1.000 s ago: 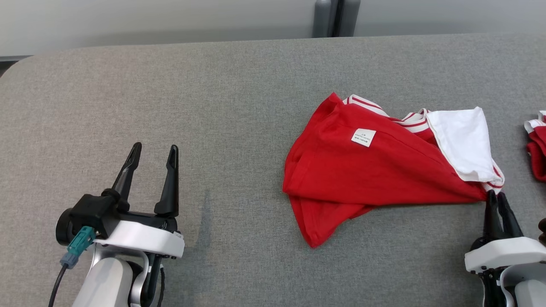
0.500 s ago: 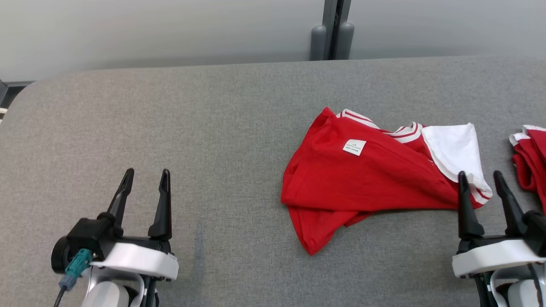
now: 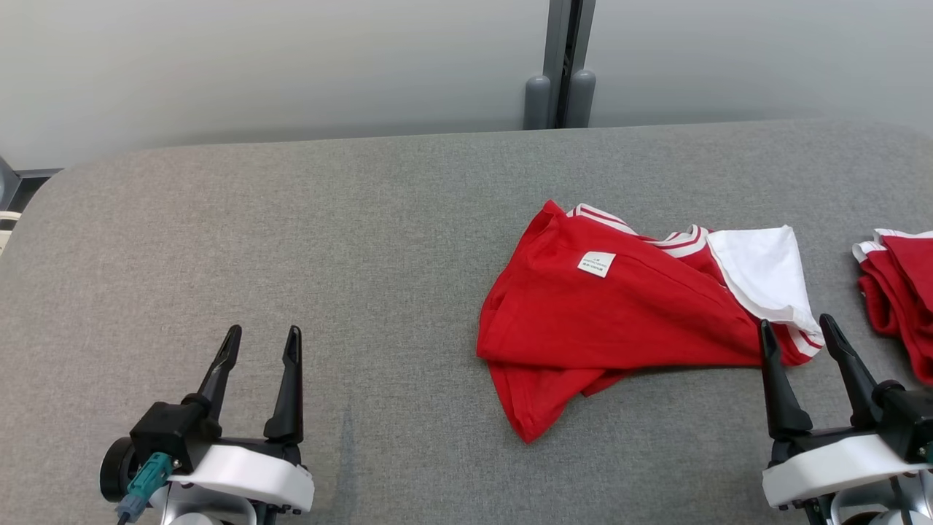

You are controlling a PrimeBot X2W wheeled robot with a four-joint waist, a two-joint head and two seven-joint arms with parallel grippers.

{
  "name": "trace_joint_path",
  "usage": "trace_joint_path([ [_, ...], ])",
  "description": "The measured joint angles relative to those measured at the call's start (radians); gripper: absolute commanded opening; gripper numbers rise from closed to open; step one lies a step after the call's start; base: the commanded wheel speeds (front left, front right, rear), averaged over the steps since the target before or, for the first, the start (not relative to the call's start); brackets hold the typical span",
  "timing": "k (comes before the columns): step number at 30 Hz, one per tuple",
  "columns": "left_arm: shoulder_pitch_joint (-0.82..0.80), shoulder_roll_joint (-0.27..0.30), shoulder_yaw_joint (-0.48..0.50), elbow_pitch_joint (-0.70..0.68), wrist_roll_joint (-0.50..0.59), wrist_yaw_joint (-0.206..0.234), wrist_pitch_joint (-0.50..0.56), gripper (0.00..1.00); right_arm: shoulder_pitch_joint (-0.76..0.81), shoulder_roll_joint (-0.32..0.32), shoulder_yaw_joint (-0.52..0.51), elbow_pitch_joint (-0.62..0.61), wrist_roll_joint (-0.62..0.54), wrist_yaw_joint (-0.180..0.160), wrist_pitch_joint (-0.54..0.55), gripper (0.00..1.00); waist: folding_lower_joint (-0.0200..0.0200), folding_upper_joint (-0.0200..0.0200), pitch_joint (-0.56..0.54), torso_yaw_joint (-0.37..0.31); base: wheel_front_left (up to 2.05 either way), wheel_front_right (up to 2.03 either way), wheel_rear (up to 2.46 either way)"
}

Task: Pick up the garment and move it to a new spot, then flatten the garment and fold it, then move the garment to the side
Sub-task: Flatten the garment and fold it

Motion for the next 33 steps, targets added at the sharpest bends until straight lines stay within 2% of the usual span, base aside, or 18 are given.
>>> trace_joint_path([
  [7, -0.003, -0.001, -0.016, -0.005, 0.0, 0.003, 0.008, 1.0, 0.008, 0.0, -0.001, -0.019, 0.015, 0.0, 0.009, 1.0, 0.0, 0.0, 0.01, -0.002, 0.0, 0.0, 0.0],
  [11, -0.043, -0.016, -0.053, -0.005, -0.01, -0.032, 0.024, 1.0, 0.002, 0.0, 0.006, -0.021, 0.026, 0.0, 0.013, 1.0, 0.0, 0.0, 0.027, -0.009, 0.0, 0.0, 0.0],
  [15, -0.124, -0.045, -0.108, 0.021, -0.039, -0.098, 0.075, 1.0, -0.019, 0.0, 0.022, -0.023, 0.034, 0.0, 0.013, 1.0, 0.0, 0.0, 0.05, -0.027, 0.0, 0.0, 0.0],
  [18, -0.189, -0.065, -0.16, 0.068, -0.061, -0.142, 0.132, 1.0, -0.027, 0.0, 0.027, -0.016, 0.034, 0.0, 0.013, 1.0, 0.0, 0.0, 0.066, -0.05, 0.0, 0.0, 0.0],
  [22, -0.264, -0.075, -0.209, 0.169, -0.084, -0.169, 0.217, 1.0, -0.042, 0.0, 0.045, -0.001, 0.042, 0.0, 0.005, 1.0, 0.0, 0.0, 0.085, -0.089, 0.0, 0.0, 0.0],
  [26, -0.323, -0.086, -0.239, 0.279, -0.118, -0.184, 0.279, 1.0, -0.056, 0.0, 0.058, 0.013, 0.047, 0.0, -0.002, 1.0, 0.0, 0.0, 0.104, -0.133, 0.0, 0.0, 0.0],
  [33, -0.385, -0.088, -0.26, 0.421, -0.16, -0.195, 0.304, 1.0, -0.063, -0.001, 0.062, 0.039, 0.063, 0.0, -0.02, 1.0, 0.0, 0.0, 0.133, -0.192, 0.0, 0.0, 0.0],
])
